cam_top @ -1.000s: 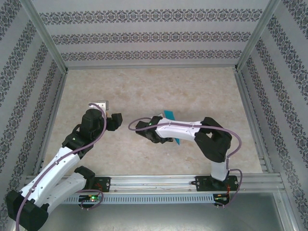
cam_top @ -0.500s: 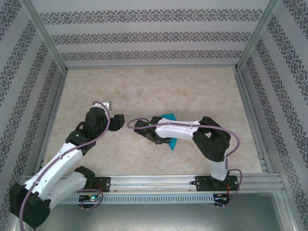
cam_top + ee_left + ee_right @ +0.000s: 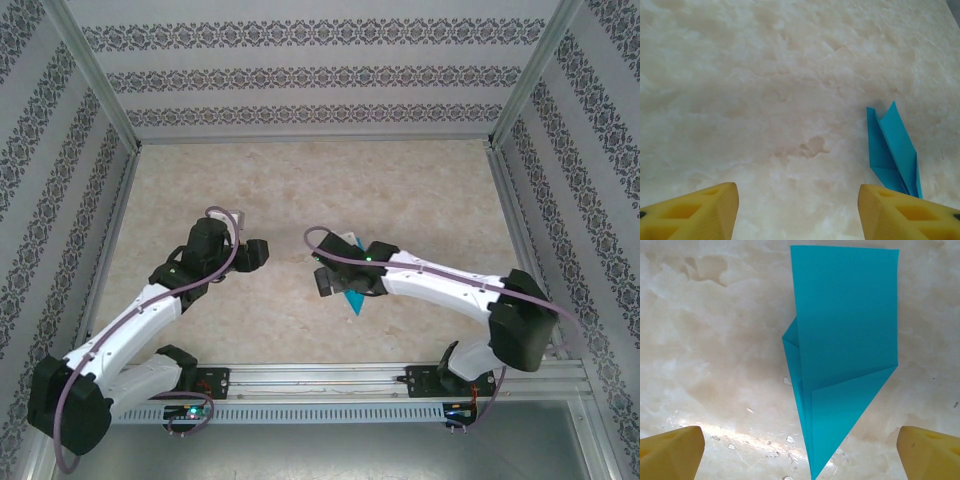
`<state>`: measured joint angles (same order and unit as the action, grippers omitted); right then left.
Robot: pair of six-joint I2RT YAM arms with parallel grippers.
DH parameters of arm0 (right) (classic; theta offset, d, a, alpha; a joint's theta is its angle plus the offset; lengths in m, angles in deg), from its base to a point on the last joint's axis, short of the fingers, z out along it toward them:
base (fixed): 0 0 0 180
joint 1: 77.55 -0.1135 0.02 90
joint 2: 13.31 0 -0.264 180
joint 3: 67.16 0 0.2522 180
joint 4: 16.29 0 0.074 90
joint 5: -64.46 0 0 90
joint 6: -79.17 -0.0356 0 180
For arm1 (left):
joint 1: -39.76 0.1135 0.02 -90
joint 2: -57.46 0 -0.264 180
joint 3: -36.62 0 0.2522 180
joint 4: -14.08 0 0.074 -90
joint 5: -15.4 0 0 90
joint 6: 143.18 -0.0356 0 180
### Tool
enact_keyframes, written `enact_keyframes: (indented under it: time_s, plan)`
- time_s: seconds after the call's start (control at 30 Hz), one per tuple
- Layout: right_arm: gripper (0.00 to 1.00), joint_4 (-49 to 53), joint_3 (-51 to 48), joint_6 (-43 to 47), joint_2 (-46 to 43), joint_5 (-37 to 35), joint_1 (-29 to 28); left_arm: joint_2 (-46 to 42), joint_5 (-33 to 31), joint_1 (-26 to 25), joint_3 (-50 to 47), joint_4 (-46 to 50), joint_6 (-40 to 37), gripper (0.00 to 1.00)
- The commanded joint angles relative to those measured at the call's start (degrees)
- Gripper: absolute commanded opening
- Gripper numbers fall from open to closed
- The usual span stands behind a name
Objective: Fold a paper plane with a square sheet of paper (fold left side to right side)
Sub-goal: Perform the fifth fold on the wing at the bottom-center of the table.
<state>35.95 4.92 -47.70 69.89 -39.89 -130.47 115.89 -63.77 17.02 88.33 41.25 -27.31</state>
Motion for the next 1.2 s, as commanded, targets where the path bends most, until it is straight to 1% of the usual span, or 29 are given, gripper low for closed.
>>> enact_keyframes:
  time_s: [0.0, 0.1, 0.2, 0.27, 0.4, 0.53, 0.73, 0.87, 1.07, 1.17]
  plan:
    - [0.98, -6.6, -4.1, 1.0, -4.1, 6.5, 3.0, 2.7, 5.4, 0.6, 0.3, -3.6, 3.8, 0.61]
    - [0.98, -8.4, -7.6, 1.0, -8.4, 8.6, 6.3, 6.5, 9.2, 0.2, 0.0, -5.7, 5.9, 0.58]
    - [0.98, -9.5, -11.6, 0.9, -13.3, 9.1, 10.0, 10.9, 11.3, -1.1, 1.1, -6.2, 7.0, 0.56]
    - [0.98, -11.2, -15.0, 0.4, -16.8, 10.9, 13.1, 13.4, 12.7, -2.6, 1.6, -7.6, 7.8, 0.55]
    - [0.98, -14.4, -21.6, -0.2, -24.0, 15.1, 19.9, 17.0, 13.1, -4.8, 2.4, -10.1, 9.2, 0.54]
    - [0.98, -14.3, -26.0, 0.1, -29.6, 19.5, 26.7, 19.6, 13.3, -7.0, 2.6, -13.9, 11.6, 0.54]
    - [0.98, -14.1, -30.9, 1.0, -34.3, 24.9, 34.4, 26.6, 15.2, -11.1, 4.9, -20.3, 15.4, 0.54]
    - [0.98, -13.9, -32.8, 1.6, -35.7, 27.3, 36.9, 31.6, 15.6, -12.5, 7.3, -23.5, 17.4, 0.54]
    - [0.98, -14.3, -35.4, 1.5, -38.5, 28.9, 37.7, 39.5, 16.9, -14.3, 11.9, -28.8, 20.1, 0.54]
    - [0.98, -14.1, -36.2, 1.5, -39.6, 30.0, 38.1, 43.1, 16.7, -15.0, 14.3, -29.9, 20.6, 0.54]
